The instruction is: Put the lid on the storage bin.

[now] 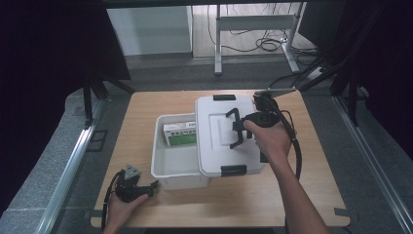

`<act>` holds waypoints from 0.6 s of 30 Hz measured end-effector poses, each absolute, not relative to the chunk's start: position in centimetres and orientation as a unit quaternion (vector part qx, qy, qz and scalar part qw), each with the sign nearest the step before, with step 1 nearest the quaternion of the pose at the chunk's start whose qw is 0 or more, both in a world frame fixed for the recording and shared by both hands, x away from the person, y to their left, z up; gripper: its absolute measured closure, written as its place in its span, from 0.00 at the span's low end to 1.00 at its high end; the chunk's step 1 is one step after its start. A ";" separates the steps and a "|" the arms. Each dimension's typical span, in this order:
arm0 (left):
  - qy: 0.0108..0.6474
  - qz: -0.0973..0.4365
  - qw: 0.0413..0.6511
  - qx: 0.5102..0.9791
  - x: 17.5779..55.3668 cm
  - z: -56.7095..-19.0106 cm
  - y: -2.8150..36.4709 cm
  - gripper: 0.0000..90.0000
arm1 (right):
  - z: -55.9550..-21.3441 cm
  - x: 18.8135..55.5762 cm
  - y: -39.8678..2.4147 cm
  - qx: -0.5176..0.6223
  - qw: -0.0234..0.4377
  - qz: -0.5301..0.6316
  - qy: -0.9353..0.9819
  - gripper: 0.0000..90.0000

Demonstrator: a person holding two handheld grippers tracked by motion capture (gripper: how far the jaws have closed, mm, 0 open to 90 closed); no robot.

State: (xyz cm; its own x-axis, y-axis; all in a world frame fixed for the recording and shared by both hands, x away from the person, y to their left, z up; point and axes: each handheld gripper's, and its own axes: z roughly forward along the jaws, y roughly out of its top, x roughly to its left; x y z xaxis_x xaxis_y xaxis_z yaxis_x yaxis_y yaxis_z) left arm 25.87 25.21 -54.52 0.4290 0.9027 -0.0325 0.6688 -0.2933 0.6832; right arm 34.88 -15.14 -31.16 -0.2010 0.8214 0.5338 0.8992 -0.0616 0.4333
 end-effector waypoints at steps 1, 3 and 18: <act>0.502 0.183 0.319 0.783 25.9 -54.5 25.2 0.14 | -31.1 34.9 -14.9 -0.630 0.055 -0.364 -0.684 0.94; 0.502 0.183 0.319 0.783 25.9 -54.5 25.2 0.15 | -31.1 35.0 -14.4 -0.628 0.054 -0.365 -0.685 0.94; 0.502 0.183 0.319 0.783 25.9 -54.5 25.2 0.14 | -30.8 35.7 -11.1 -0.622 0.063 -0.355 -0.695 0.94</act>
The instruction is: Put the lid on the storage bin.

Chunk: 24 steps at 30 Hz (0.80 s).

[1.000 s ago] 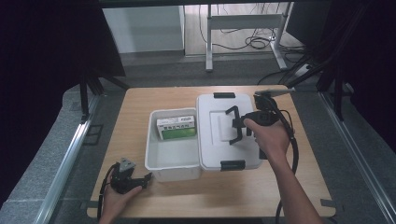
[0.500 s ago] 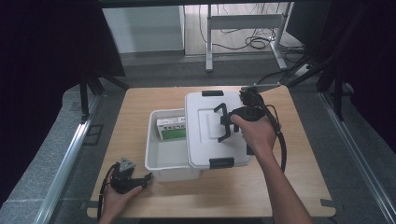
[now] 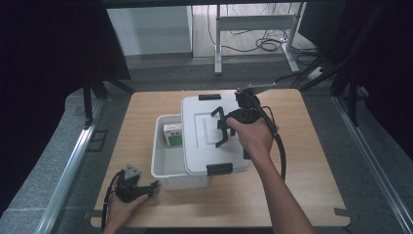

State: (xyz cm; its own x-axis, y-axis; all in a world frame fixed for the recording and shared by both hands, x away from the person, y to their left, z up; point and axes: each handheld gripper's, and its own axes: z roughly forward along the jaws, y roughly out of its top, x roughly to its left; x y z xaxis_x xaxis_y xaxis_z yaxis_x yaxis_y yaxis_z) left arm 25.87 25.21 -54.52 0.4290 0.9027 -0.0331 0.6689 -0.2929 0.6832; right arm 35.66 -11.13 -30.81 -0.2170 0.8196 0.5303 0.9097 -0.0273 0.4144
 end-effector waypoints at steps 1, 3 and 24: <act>0.502 0.183 0.319 0.783 25.9 -54.5 25.2 0.14 | -30.9 35.7 -11.0 -0.623 0.064 -0.355 -0.694 0.94; 0.502 0.183 0.319 0.783 25.9 -54.5 25.2 0.14 | -30.9 35.7 -10.7 -0.625 0.064 -0.353 -0.694 0.94; 0.502 0.184 0.319 0.783 25.9 -54.5 25.2 0.14 | -31.4 36.6 -7.4 -0.631 0.076 -0.339 -0.694 0.94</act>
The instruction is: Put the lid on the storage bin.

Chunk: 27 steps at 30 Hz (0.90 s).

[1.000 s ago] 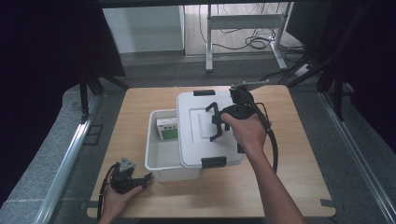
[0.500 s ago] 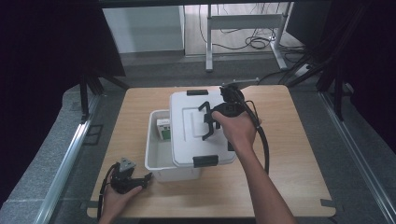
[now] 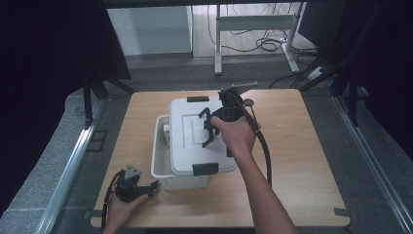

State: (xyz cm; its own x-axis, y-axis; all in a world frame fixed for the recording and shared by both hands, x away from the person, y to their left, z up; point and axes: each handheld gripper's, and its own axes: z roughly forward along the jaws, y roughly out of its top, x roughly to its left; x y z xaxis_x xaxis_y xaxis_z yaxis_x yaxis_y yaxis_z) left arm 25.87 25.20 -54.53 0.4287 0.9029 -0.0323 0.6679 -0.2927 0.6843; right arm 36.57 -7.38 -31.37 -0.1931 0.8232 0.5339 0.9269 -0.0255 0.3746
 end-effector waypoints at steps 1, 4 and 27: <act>0.502 0.184 0.319 0.783 25.9 -54.5 25.2 0.14 | -31.4 36.6 -7.3 -0.632 0.077 -0.338 -0.693 0.94; 0.502 0.184 0.319 0.783 25.9 -54.5 25.2 0.14 | -31.5 36.7 -6.9 -0.634 0.079 -0.335 -0.692 0.94; 0.502 0.184 0.319 0.783 25.9 -54.5 25.2 0.14 | -31.5 37.1 -3.7 -0.641 0.088 -0.320 -0.692 0.94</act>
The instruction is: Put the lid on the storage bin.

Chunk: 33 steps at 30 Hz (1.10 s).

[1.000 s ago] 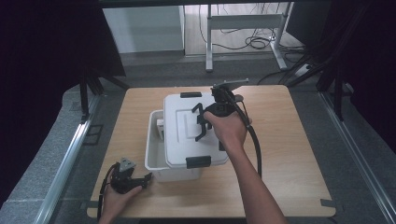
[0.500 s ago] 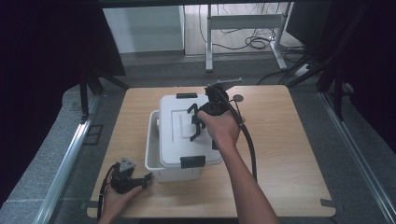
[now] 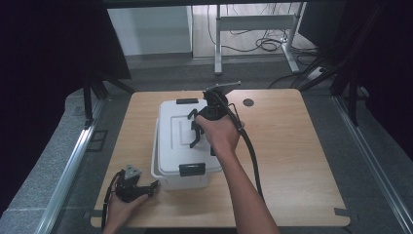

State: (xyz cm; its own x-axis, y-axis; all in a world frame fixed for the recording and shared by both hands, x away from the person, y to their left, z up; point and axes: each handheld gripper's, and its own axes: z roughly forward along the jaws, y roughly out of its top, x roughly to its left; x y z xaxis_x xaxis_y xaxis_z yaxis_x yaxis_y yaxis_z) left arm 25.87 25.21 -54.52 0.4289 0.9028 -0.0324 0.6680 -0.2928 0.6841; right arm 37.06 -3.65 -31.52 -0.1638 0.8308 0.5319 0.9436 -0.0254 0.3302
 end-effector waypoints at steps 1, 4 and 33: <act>0.502 0.184 0.319 0.782 25.9 -54.5 25.2 0.14 | -31.5 37.1 -3.5 -0.641 0.089 -0.320 -0.693 0.94; 0.502 0.184 0.319 0.782 25.9 -54.5 25.2 0.14 | -31.7 37.1 -3.1 -0.644 0.090 -0.317 -0.690 0.94; 0.501 0.184 0.319 0.783 25.9 -54.5 25.2 0.14 | -35.2 39.0 -0.4 -0.666 0.107 -0.287 -0.680 0.94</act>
